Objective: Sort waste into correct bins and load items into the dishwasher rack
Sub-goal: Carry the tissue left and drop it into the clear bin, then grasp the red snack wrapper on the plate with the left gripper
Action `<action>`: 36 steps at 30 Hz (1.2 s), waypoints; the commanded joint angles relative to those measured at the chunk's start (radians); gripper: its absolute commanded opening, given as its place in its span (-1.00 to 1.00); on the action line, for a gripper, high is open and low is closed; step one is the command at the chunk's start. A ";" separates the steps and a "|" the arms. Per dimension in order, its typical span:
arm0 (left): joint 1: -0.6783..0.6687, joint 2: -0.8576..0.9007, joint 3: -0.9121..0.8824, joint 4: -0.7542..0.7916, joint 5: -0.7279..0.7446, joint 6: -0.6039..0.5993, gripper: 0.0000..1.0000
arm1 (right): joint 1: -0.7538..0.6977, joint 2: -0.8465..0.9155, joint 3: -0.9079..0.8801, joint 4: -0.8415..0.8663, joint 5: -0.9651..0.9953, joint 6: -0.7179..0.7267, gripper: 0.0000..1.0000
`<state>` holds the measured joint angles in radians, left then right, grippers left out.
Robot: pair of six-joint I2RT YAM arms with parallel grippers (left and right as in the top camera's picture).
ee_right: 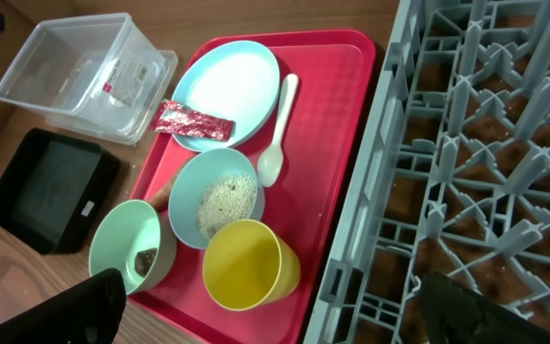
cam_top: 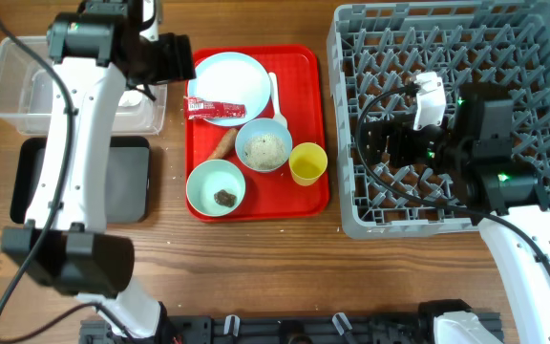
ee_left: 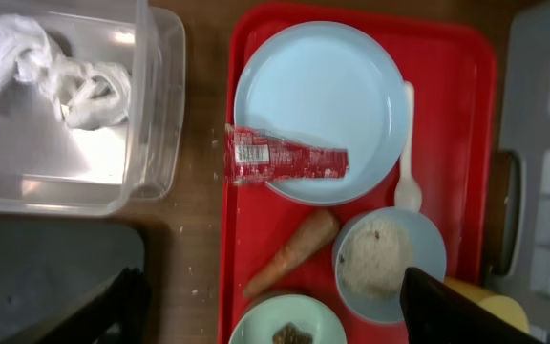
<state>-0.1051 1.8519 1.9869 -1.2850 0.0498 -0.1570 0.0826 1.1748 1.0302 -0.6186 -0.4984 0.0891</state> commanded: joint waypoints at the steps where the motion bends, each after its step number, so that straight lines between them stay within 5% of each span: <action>1: -0.029 0.186 0.018 -0.035 -0.025 0.023 0.75 | 0.003 0.008 0.015 0.000 -0.027 0.019 1.00; 11: -0.127 0.472 0.018 0.156 -0.027 0.145 0.74 | 0.003 0.011 0.002 -0.031 -0.027 0.019 1.00; 19: -0.143 0.488 0.016 0.265 -0.165 0.561 0.67 | 0.003 0.013 0.002 -0.036 -0.027 0.019 0.99; 24: -0.132 0.494 0.008 0.223 -0.117 0.741 0.63 | 0.003 0.013 0.002 -0.042 -0.027 0.019 0.99; 36: -0.132 0.605 0.008 0.239 -0.108 0.763 0.47 | 0.003 0.013 0.002 -0.041 -0.027 0.019 0.99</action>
<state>-0.2420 2.3985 2.0006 -1.0657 -0.0696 0.5877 0.0826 1.1790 1.0302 -0.6590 -0.5049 0.0937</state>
